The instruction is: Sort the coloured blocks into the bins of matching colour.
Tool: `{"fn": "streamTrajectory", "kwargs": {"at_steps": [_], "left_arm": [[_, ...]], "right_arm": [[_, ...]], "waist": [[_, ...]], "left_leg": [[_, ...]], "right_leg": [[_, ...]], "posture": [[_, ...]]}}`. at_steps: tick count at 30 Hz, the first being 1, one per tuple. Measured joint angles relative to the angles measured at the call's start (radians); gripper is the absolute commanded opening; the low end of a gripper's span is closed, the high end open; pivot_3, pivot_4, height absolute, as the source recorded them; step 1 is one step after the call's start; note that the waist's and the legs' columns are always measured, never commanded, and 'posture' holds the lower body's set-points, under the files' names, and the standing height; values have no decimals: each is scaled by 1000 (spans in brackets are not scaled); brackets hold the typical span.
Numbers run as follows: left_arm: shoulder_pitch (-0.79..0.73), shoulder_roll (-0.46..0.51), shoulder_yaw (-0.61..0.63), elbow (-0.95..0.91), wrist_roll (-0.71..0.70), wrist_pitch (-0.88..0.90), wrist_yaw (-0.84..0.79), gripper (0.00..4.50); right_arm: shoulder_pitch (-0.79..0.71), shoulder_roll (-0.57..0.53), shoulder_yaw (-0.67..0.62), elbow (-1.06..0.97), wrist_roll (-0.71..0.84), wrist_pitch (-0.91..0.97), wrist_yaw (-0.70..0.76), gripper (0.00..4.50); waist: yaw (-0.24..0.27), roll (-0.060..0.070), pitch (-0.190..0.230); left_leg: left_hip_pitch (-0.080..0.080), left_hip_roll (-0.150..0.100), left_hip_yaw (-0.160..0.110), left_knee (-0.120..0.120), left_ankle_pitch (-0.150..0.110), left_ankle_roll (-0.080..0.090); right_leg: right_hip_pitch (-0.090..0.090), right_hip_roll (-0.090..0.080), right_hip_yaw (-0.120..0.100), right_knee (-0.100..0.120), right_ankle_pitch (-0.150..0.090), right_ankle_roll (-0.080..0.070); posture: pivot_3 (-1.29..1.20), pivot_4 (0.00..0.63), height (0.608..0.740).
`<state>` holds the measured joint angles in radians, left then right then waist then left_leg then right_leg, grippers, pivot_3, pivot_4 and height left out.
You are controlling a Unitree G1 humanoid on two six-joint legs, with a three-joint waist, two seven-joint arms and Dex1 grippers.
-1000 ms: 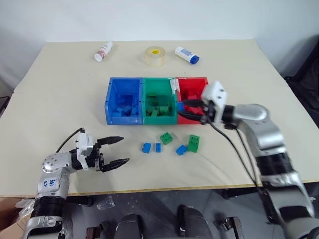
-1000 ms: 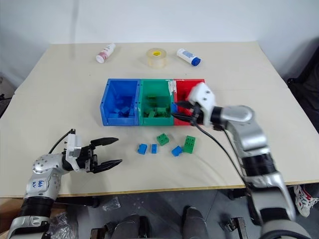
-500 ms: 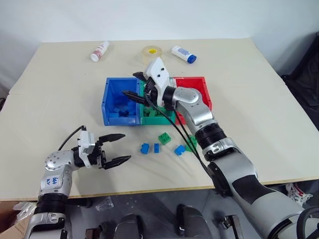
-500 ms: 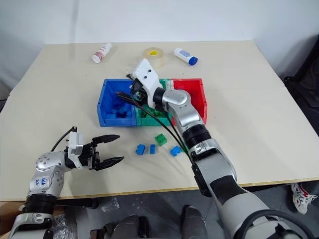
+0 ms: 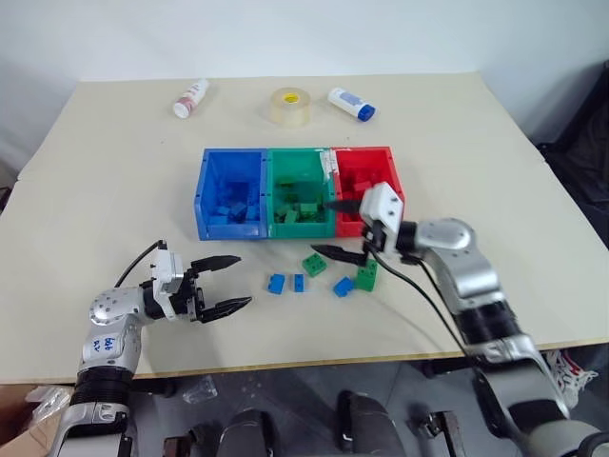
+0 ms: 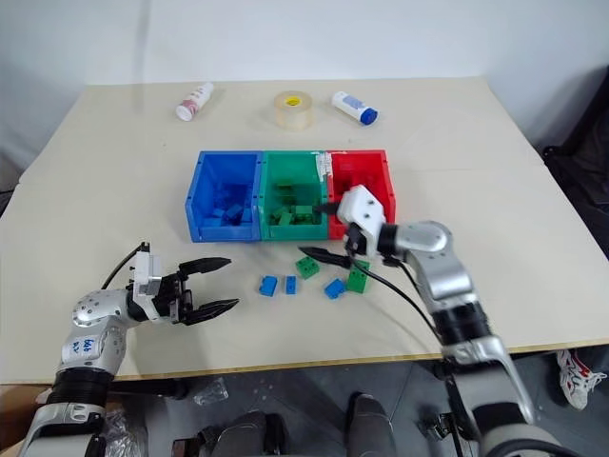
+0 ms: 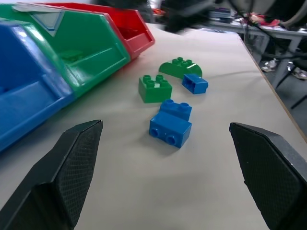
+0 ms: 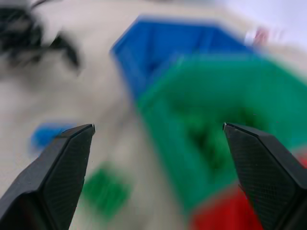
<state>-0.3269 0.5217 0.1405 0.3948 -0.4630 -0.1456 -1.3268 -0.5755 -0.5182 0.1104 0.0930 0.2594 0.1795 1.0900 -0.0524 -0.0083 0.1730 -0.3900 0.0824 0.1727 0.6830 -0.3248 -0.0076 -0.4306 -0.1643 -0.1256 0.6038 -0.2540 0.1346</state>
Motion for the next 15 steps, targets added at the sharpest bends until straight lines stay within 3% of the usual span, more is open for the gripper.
{"fn": "streamTrajectory", "kwargs": {"at_steps": [8, 11, 15], "left_arm": [[-23, 5, 1, 60, 2, -21, -28, 4500], [-24, 6, 2, 70, 2, -23, -31, 4500], [-26, 5, 2, 83, 2, -29, -34, 4500]], "right_arm": [[396, -330, -256, -256, 113, 185, 53, 4472], [476, -376, -313, -296, 126, 214, 56, 4472], [459, -379, -294, -319, 126, 232, 45, 4472]], "waist": [[22, 0, 0], [24, 0, 0], [23, 0, 0]], "left_leg": [[1, 0, 0, 0, -1, 0], [1, 0, 0, 1, -1, 0], [1, 0, 0, 1, -1, 0]], "right_leg": [[1, 0, 0, -2, 0, 0], [2, 0, 0, -2, 0, 0], [2, 0, 0, -2, 0, 0]], "posture": [[0, 150, 740], [0, 150, 740], [0, 150, 740]]}}
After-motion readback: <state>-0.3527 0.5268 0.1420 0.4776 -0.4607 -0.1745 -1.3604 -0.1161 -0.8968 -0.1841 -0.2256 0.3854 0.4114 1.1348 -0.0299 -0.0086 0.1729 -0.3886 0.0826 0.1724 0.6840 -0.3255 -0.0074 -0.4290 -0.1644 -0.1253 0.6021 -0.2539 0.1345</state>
